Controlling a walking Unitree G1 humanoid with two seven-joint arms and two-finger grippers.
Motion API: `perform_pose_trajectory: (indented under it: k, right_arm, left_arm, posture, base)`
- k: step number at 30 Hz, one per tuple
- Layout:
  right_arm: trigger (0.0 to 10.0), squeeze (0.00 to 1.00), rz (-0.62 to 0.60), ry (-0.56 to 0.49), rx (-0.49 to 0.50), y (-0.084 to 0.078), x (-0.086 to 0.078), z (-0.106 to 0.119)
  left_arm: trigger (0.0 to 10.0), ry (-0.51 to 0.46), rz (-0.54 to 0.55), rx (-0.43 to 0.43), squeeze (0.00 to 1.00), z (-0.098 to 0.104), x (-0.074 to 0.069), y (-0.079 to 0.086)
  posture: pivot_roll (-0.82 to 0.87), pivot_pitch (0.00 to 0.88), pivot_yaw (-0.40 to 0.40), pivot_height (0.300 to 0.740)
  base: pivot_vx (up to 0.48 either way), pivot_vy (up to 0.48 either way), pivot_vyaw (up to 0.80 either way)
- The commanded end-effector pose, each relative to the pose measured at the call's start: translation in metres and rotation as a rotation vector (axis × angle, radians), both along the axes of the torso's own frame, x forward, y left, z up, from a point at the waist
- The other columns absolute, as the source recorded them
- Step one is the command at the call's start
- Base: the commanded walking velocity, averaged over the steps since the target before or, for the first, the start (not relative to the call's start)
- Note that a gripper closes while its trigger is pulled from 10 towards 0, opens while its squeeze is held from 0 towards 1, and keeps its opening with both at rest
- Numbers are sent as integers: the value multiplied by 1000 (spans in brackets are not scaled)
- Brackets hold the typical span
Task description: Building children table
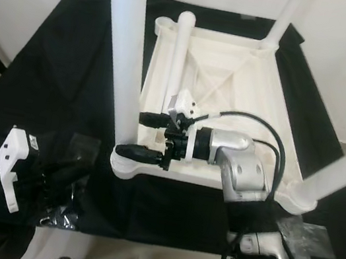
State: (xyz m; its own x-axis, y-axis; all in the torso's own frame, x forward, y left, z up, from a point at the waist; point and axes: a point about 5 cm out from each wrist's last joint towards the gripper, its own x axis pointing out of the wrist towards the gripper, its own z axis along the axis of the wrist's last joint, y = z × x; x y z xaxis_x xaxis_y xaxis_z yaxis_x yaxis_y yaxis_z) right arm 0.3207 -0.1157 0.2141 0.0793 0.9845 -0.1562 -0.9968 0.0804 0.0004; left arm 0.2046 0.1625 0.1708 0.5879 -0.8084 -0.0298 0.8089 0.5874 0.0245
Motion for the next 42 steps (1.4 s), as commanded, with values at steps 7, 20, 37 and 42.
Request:
perform_pose_trajectory:
  k: [7,20,37,42]
  right_arm:
    - [0,0,-6,-4,69,-1,22,8]
    - [0,0,-305,-22,23,2,-2,-35]
    - [0,0,-1012,-55,-23,10,-55,-66]
    - [10000,0,-997,-64,-21,14,-57,-63]
  left_arm:
    - [10000,16,0,-3,0,-5,-1,-1]
    - [10000,18,-9,-11,0,-5,-3,-2]
    - [10000,17,-5,-6,0,-2,-4,4]
    - [10000,15,-1,-5,0,-2,-4,4]
  posture:
    - [128,165,-32,740]
    - [108,176,-50,740]
    - [101,194,-40,740]
    - [99,195,-39,740]
  base:
    - [0,0,0]
    - [0,0,0]
    - [0,0,0]
    - [0,0,0]
